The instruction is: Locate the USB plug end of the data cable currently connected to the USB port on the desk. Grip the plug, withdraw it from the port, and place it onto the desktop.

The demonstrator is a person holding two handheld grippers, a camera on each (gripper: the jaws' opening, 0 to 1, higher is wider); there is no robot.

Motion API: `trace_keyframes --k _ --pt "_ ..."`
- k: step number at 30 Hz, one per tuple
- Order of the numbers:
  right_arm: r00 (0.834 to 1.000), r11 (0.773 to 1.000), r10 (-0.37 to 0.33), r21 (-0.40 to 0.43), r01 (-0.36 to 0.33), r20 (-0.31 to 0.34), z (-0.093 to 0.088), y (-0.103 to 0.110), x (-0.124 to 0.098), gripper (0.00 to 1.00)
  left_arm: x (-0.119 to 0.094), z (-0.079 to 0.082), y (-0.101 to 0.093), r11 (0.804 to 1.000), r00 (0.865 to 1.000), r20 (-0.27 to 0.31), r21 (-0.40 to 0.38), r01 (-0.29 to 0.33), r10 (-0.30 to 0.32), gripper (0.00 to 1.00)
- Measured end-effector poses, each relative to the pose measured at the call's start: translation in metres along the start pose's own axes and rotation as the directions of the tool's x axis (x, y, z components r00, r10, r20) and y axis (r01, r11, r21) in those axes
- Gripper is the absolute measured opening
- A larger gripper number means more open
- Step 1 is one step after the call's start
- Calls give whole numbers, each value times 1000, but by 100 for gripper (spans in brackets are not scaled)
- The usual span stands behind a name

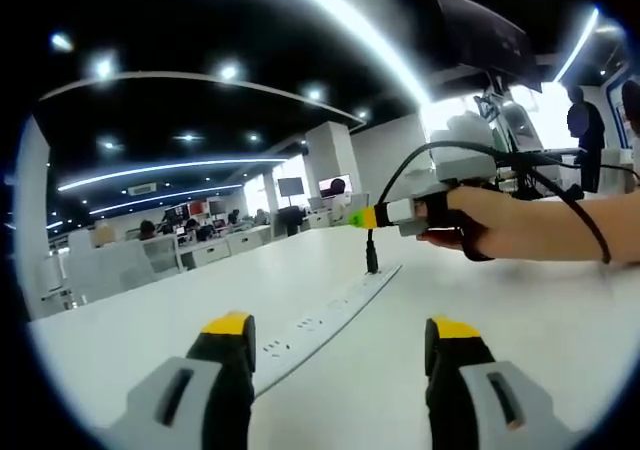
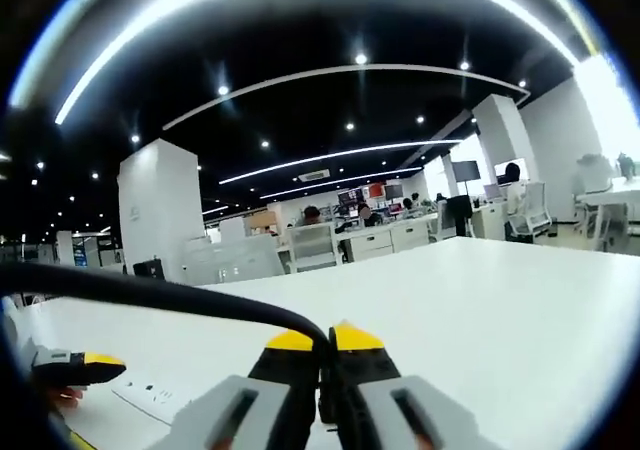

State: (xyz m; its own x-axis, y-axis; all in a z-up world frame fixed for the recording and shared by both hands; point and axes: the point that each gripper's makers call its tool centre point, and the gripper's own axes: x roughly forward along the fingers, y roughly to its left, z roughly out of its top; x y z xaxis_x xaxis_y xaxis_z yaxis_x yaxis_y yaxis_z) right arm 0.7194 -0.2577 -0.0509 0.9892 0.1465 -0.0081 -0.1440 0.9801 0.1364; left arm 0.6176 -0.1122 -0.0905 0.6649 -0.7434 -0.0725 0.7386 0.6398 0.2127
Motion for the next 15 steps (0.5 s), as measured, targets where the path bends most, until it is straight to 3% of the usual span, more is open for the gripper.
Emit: trace_keyframes --k 3,6,13,15 --pt "1000 999 11 -30 -11 -1 0 8 2 5 0 0 0 1000 1000 -2 4 0 0 69" --pt "1000 998 2 -64 -3 -3 -5 12 -11 5 0 0 -1 1000 1000 -3 11 1 -1 69" --pt "1000 996 3 92 -3 -2 -4 0 -12 5 0 0 -1 1000 1000 -1 7 2 -2 69" --pt "1000 997 -1 82 1 1 -3 -7 -8 5 0 0 -1 1000 1000 -2 10 3 -3 69"
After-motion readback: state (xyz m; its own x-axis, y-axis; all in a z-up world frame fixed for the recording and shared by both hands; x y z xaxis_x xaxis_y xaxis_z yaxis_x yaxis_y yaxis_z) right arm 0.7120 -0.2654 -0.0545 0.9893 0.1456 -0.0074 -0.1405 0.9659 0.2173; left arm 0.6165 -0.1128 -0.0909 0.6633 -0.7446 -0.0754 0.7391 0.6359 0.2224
